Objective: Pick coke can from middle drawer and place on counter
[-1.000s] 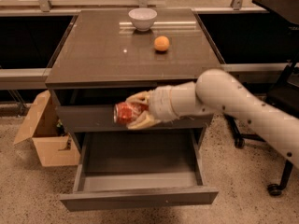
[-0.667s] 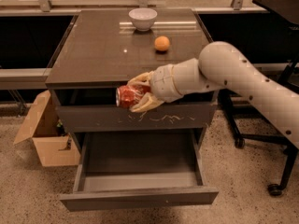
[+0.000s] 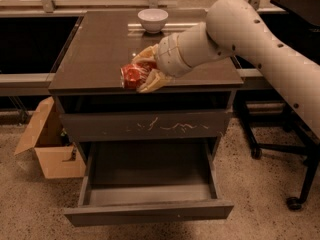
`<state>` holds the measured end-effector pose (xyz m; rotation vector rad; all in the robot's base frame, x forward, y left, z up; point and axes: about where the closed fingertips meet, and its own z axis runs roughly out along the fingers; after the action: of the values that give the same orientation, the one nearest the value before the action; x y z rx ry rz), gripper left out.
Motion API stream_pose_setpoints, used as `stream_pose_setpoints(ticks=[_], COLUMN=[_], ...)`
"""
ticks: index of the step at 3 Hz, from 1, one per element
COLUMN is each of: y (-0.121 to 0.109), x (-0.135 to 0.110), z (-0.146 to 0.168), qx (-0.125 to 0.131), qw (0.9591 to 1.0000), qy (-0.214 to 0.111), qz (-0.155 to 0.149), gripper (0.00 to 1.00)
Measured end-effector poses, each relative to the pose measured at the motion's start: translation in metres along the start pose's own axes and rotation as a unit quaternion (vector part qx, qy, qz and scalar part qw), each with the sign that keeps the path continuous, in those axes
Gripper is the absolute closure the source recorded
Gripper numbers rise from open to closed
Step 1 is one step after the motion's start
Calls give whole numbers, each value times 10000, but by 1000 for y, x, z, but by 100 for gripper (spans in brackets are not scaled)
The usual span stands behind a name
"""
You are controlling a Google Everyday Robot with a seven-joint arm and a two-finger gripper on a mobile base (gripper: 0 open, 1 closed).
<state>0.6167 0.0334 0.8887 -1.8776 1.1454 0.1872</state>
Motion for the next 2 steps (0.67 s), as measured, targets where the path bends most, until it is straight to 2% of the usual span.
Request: stream_pose_setpoints(ticks=[1, 2], y=[-32, -32], x=[24, 24], z=[7, 7], qx=[138, 139], qw=[9995, 9995], qy=[271, 271], qz=[107, 106], gripper=[100, 100])
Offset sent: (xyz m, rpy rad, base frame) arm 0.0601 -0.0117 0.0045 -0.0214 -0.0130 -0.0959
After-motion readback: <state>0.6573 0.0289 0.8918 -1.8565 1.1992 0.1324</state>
